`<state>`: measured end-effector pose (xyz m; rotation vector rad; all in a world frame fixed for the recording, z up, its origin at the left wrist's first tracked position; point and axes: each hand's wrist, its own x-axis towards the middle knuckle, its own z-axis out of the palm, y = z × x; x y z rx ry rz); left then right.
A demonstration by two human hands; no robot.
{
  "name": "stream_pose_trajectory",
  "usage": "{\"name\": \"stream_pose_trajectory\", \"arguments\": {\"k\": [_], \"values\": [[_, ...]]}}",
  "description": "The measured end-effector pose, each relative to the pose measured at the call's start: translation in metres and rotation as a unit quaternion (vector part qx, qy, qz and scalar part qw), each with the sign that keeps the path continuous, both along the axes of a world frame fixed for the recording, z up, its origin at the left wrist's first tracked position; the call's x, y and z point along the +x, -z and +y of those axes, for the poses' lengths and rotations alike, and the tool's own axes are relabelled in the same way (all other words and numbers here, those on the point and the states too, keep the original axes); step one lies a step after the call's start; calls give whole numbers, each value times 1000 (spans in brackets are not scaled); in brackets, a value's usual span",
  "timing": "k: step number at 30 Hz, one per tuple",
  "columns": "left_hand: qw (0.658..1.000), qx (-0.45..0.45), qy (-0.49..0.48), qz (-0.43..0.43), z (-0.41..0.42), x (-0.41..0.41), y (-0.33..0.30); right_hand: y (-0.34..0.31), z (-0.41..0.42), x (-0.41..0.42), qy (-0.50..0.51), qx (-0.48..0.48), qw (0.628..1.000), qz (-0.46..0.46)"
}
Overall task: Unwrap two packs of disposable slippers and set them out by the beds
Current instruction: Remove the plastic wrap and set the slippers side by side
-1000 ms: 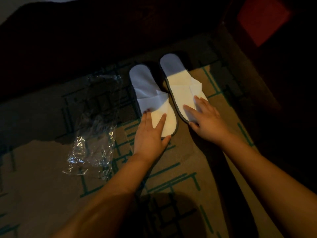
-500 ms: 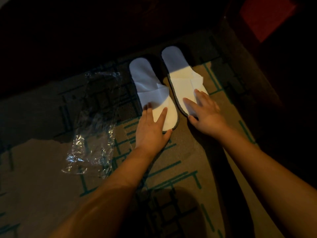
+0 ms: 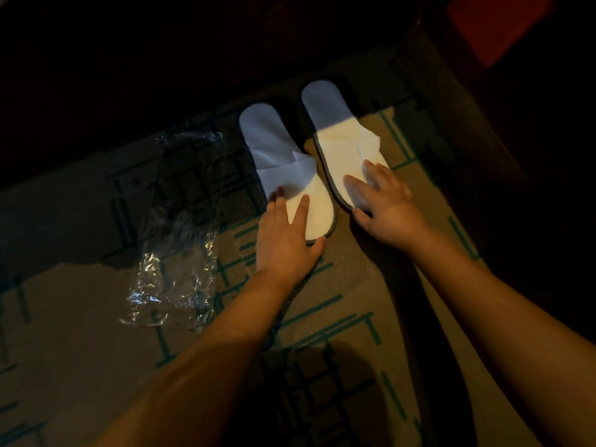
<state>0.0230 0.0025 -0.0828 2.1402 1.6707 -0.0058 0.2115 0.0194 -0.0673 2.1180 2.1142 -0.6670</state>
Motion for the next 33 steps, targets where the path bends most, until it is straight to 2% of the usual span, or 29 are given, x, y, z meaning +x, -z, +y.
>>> {"name": "stream_pose_trajectory", "arguments": {"k": [7,13,18,23,28,33], "values": [[999,-28,-4,-27,1,-3,-32,-20,-14,-8,44,78,996,10],[988,-138,-28,-64,-6,-26,-124,-101,-47,-36,120,-21,991,62],[978,-202,-21,-40,-30,-62,-236,-210,-75,-71,168,-112,974,101],[963,-263,-43,-36,-52,-100,-364,-336,-108,-102,178,-220,956,82],[965,-252,-68,-33,-71,-141,-502,-479,-130,-126,196,-241,945,106],[959,-264,-100,-8,-99,-189,-629,-607,-140,-152,169,-239,950,107]]}}
